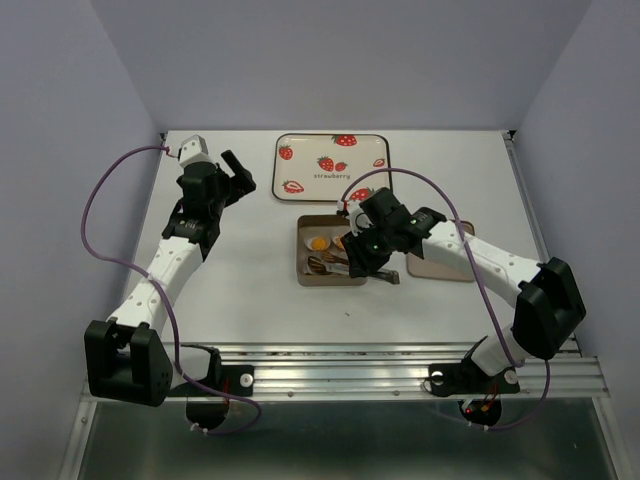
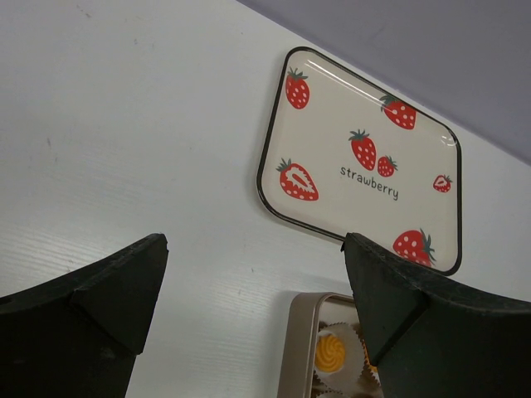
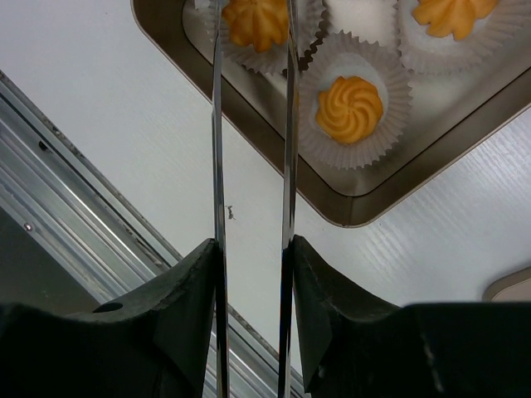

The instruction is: Pack the cookies

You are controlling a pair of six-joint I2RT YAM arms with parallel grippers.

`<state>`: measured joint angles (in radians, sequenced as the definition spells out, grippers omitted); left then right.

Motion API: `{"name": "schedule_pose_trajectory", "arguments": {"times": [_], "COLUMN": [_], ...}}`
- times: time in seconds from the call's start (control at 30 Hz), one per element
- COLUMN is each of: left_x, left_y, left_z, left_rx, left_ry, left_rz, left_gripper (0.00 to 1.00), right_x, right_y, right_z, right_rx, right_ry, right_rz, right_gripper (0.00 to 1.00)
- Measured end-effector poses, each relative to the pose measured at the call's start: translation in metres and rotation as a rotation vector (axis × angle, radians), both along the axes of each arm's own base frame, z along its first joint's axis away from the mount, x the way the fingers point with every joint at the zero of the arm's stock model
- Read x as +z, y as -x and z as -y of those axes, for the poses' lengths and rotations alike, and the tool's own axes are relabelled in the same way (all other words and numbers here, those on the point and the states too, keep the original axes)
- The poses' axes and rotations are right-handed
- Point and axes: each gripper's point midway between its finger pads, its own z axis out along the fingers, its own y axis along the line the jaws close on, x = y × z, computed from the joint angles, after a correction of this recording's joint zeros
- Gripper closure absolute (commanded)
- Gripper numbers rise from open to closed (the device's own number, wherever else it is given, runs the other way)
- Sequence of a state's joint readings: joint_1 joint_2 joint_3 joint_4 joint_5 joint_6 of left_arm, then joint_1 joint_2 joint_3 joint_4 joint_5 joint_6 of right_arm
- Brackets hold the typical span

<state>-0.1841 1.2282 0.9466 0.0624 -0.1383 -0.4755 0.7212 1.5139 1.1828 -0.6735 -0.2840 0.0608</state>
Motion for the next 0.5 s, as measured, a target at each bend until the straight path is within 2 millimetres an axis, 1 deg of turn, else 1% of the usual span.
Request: {"name": "schedule_pose_trajectory", "arguments": {"times": [0.23,0.3,0.5], "left_x": [0.0001,0.0001,0.0000], "left_y": [0.0001,0.0001,0.0001], "left_z": [0.0009,0.0011,0.0010], "left_rx": [-0.005,-0.006,-0.006], "left_ry": [0.001,0.002,0.001], "left_rz": [0.000,0.000,0.000], "left_gripper": [0.01,0.01,0.01], "right_x": [-0.0021,-0.0020,-0.0017], "right_y": [-0.0015,-0.0020,-0.0031], "right_z": [0.0004,0.0002,-0.0001], "right_rx": [-0.004,-0.005,-0.006], "right_ry": [0.007,0.007,0.006], "right_rz": [0.002,0.004,0.009], "right_gripper": [0.57,0.54,0.50]}}
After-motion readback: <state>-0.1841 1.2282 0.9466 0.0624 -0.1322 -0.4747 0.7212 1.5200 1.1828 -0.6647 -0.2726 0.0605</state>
